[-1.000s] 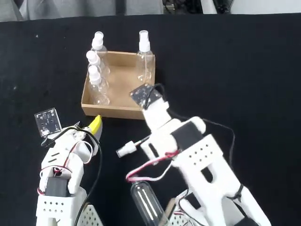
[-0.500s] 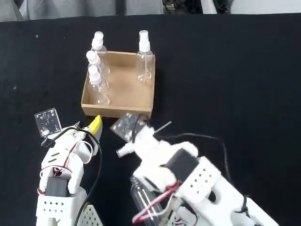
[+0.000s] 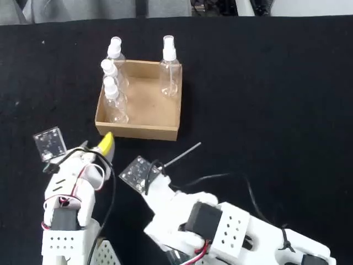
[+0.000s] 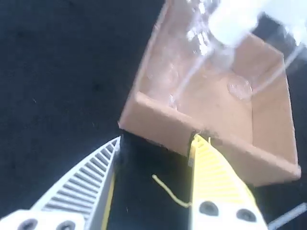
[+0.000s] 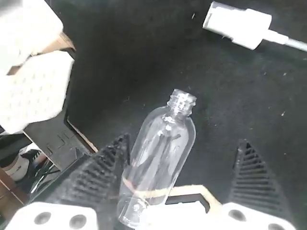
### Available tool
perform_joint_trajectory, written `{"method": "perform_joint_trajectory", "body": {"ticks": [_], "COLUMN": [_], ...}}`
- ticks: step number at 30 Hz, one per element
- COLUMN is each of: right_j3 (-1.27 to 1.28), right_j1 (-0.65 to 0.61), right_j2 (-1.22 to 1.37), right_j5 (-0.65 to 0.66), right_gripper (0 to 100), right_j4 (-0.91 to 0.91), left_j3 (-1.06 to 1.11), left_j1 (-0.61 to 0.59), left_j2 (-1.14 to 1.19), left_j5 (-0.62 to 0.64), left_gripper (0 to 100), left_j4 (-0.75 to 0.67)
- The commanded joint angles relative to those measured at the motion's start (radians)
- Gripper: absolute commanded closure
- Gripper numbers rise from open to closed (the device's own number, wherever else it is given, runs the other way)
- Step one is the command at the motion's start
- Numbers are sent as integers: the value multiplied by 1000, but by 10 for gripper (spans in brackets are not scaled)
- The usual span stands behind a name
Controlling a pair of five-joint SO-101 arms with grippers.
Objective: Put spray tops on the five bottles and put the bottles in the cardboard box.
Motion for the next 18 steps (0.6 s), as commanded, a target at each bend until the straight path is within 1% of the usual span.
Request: {"method": "perform_joint_trajectory", "body": {"ticks": [1, 8, 14, 18], "right_j3": [7, 82, 87, 104], "right_j1": [-29, -29, -97, -101], "right_j2": [-24, -22, -21, -19], "right_j5": [-21, -17, -21, -21], "right_gripper": [698, 698, 698, 698], "right_j4": [-44, -150, -155, -157], "left_j3": [22, 22, 22, 22], "left_j1": [-67, -79, -74, -73], "left_j2": [-8, -8, -8, -8], "left_j5": [-6, -6, -6, -6], "left_gripper": [787, 787, 787, 787], "left_j4": [-48, -49, -48, -48]}}
